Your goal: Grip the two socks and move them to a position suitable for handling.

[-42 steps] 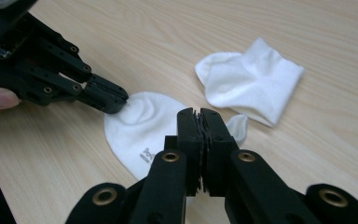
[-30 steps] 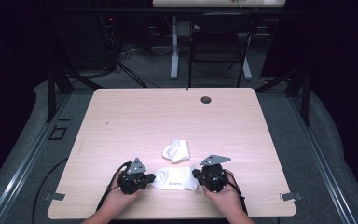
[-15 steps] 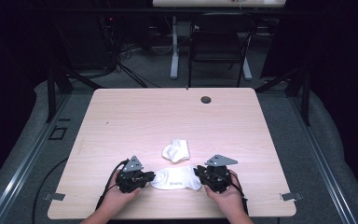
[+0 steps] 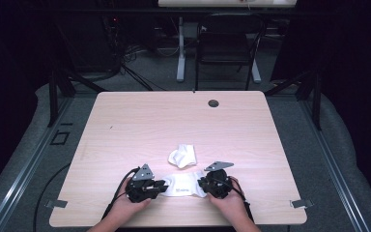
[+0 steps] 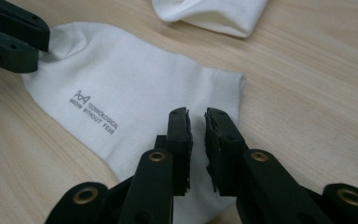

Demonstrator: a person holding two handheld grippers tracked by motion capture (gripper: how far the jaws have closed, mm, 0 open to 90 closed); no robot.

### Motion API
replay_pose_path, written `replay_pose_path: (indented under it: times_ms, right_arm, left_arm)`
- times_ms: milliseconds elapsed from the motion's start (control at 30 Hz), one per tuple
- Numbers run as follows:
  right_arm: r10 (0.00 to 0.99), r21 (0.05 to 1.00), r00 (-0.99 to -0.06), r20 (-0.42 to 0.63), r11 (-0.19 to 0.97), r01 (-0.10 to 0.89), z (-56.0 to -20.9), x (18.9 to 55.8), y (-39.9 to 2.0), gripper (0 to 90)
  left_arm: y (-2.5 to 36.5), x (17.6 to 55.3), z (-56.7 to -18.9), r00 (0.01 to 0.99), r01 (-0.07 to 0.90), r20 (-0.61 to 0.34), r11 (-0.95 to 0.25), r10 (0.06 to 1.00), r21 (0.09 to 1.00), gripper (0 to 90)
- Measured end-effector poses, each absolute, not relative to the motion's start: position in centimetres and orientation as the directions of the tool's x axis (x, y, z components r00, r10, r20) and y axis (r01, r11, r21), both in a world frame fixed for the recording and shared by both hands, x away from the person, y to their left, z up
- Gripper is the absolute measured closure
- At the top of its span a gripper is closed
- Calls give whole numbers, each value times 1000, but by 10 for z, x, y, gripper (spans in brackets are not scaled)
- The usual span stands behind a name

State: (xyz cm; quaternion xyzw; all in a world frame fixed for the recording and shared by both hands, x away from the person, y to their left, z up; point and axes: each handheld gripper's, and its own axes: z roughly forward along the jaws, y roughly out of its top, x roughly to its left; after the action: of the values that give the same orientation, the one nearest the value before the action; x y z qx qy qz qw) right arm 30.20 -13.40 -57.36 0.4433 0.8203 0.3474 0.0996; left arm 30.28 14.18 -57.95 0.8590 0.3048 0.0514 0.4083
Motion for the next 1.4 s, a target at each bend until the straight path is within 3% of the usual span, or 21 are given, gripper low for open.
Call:
replay_pose_path:
  times_ms: [333, 567, 900, 1400]
  right_arm:
    - [779, 658, -612, 137, 390, 644, -572, 295, -130, 781]
    - [775, 636, -625, 94, 436, 636, -571, 291, -138, 846]
    - [789, 642, -612, 62, 438, 630, -571, 298, -145, 870]
    - [762, 616, -639, 104, 455, 643, -569, 290, -139, 867]
  left_arm:
    - [146, 304, -581, 818, 478, -154, -505, 554, 719, 731]
    - [150, 306, -581, 819, 477, -150, -511, 554, 715, 763]
    - [151, 307, -581, 818, 480, -155, -509, 554, 714, 785]
    - [159, 299, -579, 805, 516, -190, -506, 562, 691, 780]
